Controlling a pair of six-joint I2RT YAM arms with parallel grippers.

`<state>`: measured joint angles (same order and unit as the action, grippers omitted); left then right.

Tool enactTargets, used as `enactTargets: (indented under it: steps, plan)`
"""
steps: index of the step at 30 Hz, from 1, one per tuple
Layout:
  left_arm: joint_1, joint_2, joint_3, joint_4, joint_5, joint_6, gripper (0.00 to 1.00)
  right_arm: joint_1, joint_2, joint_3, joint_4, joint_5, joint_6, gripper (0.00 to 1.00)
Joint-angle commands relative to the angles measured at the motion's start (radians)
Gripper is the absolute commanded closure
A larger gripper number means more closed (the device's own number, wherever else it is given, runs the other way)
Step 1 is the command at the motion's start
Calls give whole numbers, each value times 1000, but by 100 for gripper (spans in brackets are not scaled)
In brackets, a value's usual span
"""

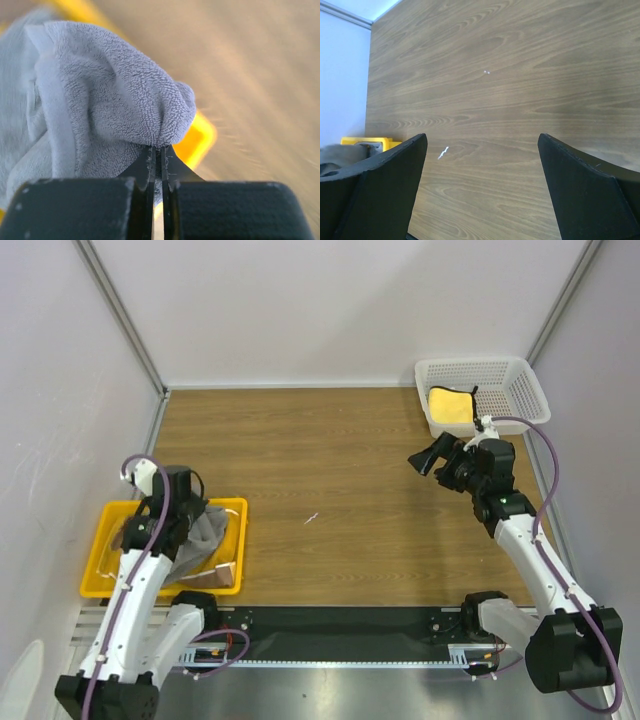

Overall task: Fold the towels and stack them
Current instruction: Grab crumpled towel, then move the towel to the center of the board

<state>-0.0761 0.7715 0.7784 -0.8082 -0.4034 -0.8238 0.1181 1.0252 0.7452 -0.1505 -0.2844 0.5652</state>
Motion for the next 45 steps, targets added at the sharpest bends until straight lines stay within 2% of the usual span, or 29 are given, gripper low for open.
enactTargets:
  steps: [1,7,11,16,19,24,28,32,36,37,41,42,45]
  plan:
    - [-88,8,171,70,-67,89,100,8,12,65,54,-21,10,0]
    - [-306,155,432,179,-117,245,100,8,10,91,52,36,-1,0]
    - [-492,267,594,256,-175,366,100,0,3,131,19,97,12,0]
    - [-658,409,797,336,-170,509,100,-58,-25,166,8,64,12,0]
    - [-709,454,880,395,-120,561,99,-78,-54,169,5,54,1,0]
    - [-715,563,999,470,1,552,100,-87,-85,171,6,21,-25,0]
    - [-729,612,983,533,81,529,100,-89,-100,178,-35,21,-48,0]
    - [-748,663,976,580,230,488,100,-89,-120,169,-78,50,-62,0]
    - [-798,764,1100,537,245,515,100,-92,-117,163,-69,4,-54,2]
    - [-807,819,1174,523,261,515,100,-90,-119,164,-67,-12,-53,2]
    - [-820,940,1366,443,383,488,100,-98,-132,186,-125,65,-53,4]
    - [-827,960,1447,420,387,491,100,-104,-140,198,-139,77,-57,5]
    - [-861,980,1507,360,319,517,100,-110,-178,213,-170,77,-90,5]
